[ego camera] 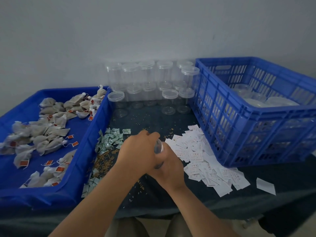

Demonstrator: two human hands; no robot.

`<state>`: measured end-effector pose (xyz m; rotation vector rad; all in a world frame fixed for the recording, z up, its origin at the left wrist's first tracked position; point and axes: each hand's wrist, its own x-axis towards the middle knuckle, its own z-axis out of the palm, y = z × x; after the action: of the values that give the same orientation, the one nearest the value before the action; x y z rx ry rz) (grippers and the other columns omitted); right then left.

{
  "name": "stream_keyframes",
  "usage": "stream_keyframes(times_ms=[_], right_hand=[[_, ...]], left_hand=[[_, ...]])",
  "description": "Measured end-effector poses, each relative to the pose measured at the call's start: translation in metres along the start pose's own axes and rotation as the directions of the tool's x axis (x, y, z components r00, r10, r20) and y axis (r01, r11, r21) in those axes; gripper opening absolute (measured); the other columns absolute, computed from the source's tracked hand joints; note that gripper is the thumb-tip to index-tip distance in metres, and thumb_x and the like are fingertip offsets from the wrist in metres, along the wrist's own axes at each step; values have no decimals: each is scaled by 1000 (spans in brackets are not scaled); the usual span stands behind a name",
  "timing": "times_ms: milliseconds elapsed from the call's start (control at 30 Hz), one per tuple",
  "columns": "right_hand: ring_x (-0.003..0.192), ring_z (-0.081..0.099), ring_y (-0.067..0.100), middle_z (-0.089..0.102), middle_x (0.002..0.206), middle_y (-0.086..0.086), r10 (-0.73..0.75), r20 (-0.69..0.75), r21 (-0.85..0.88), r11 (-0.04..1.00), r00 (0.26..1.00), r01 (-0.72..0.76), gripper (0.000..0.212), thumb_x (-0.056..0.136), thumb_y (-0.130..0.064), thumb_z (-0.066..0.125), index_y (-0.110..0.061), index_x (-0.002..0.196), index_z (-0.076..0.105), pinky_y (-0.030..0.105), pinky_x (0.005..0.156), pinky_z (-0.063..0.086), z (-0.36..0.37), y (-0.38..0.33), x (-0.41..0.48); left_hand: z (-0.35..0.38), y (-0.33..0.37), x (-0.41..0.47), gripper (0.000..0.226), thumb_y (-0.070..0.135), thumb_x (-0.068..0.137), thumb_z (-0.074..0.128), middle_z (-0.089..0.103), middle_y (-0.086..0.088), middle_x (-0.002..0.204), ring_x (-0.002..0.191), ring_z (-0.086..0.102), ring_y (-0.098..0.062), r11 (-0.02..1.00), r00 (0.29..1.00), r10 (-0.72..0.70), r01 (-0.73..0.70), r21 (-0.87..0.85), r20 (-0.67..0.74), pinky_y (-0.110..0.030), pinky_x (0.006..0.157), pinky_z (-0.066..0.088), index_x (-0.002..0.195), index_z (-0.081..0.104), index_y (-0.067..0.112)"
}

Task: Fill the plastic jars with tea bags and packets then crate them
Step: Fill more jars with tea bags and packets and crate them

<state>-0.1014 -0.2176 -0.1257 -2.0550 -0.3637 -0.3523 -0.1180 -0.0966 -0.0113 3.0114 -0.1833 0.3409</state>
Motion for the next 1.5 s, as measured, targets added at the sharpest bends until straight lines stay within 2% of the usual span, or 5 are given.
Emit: stream_keyframes(times_ms=[367,933,1133,1300,1500], right_hand=[[104,67,2,67,119,-18,-176,-29,27,984,984,177,77,73,-69,89,-26,131,64,23,80,56,1,-3,-9],[129,62,20,63,139,0,-382,-129,-242,907,915,345,85,83,-62,85,-14,146,53,44,107,51,19,18,-5],[120,66,18,67,131,-2,-283,-100,-98,957,954,273,79,83,-63,85,-12,138,61,43,100,55,11,11,-6],[122,67,22,68,133,4,-225,-131,-100,972,966,213,78,84,-55,85,-5,140,62,45,101,56,12,13,-6],[125,64,23,65,135,4,-340,-197,-280,918,920,280,84,84,-62,85,-8,143,58,42,107,51,15,14,-6]], left_hand=[[-24,-16,8,109,102,58,35,63,2,112,89,53,-20,974,923,-66,-24,226,379,-37,71,45,141,41,30],[-8,-47,3,69,78,86,43,72,3,57,56,76,-17,761,752,-343,574,-302,563,-26,58,54,88,70,15],[-15,-51,-2,87,92,76,58,52,17,146,120,59,-10,952,923,22,99,-291,385,-33,97,51,152,32,59],[-16,-58,-4,82,80,65,73,64,25,117,97,61,1,964,965,164,-112,-242,206,-15,74,44,136,40,60],[6,-53,-4,57,83,77,52,70,13,86,75,68,-8,899,949,-216,285,-333,228,-29,62,53,106,59,35]])
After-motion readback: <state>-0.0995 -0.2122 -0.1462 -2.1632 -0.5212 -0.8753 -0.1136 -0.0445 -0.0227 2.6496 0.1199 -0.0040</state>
